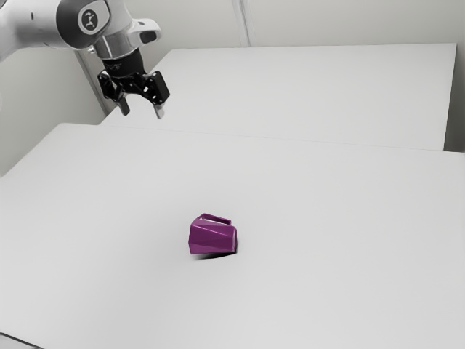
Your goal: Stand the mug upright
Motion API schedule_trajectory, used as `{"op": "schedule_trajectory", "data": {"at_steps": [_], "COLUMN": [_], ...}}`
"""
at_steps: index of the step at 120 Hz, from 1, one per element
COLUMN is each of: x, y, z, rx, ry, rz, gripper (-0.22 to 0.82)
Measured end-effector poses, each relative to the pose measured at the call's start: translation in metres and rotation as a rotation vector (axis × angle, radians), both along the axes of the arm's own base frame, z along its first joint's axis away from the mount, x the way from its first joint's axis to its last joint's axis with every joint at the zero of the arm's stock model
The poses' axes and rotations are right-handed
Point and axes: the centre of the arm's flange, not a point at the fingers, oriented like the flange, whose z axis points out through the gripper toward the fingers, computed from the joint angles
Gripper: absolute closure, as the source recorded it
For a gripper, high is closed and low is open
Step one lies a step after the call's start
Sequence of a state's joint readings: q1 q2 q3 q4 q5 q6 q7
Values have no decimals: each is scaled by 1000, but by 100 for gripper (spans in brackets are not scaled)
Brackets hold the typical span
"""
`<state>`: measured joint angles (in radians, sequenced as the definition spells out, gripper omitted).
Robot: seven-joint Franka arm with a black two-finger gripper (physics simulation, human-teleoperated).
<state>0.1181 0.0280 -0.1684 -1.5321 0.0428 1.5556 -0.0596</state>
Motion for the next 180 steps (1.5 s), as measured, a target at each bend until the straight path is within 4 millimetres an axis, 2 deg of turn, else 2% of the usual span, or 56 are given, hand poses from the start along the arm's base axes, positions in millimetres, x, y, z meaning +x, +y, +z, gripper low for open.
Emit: {"op": "schedule_trajectory", "data": {"at_steps": [32, 53, 65, 77, 93, 115, 144, 180], "x": [-4, -15, -31, -39, -43, -46, -51, -52], "y": [-20, -31, -33, -11, 17, 16, 32, 55], "z": [-2, -21, -34, -58, -111, -174, -223, -268], "rx": [-3, -6, -9, -44, -107, -238, -395, -549], "ry": [8, 47, 63, 83, 127, 112, 59, 34], "rz": [-25, -36, -32, 24, 108, 146, 181, 132], "gripper": [0, 0, 0, 0, 0, 0, 0, 0]}}
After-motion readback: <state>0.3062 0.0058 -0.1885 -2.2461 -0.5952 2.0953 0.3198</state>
